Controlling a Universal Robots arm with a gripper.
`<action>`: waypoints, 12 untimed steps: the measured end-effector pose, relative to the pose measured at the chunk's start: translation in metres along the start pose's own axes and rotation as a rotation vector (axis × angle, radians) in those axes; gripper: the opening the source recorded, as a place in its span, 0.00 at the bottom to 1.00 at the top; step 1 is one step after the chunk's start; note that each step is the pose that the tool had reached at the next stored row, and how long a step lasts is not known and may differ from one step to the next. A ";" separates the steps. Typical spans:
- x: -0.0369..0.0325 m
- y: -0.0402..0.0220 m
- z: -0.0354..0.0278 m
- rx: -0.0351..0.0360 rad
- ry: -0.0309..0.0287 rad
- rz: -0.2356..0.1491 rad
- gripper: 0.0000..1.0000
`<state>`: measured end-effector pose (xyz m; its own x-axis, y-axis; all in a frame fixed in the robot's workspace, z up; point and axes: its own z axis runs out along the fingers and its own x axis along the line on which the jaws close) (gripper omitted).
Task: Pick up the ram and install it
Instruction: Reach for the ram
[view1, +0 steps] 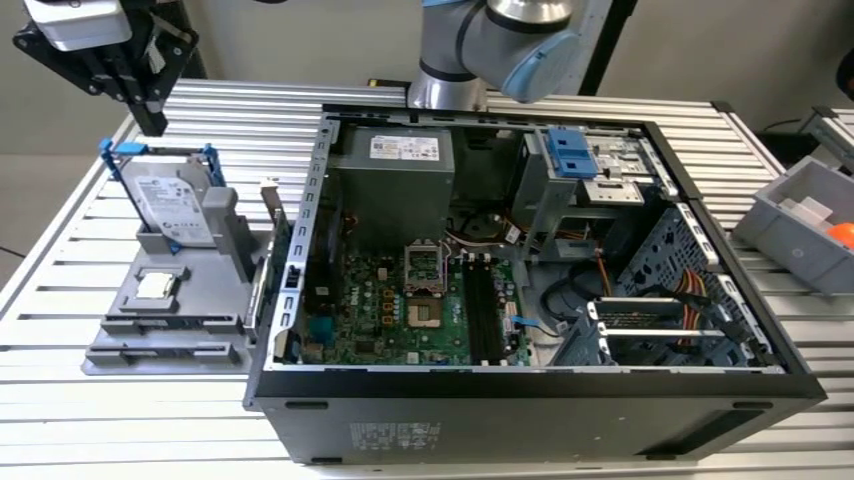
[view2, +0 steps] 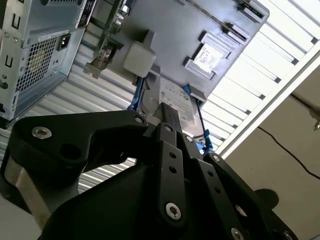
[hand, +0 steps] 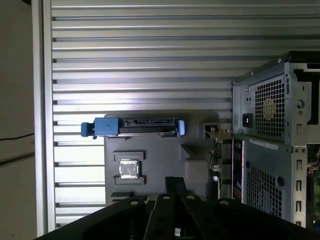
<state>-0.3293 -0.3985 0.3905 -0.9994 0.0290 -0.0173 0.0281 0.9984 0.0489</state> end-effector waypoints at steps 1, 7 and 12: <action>0.0016 -0.0001 0.0000 0.0000 0.0000 0.000 0.00; 0.0100 -0.0003 -0.0002 0.0000 0.0003 -0.004 0.00; 0.0165 -0.0005 -0.0003 -0.0001 0.0004 -0.006 0.00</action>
<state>-0.3458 -0.3985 0.3905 -0.9996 0.0227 -0.0172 0.0218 0.9986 0.0488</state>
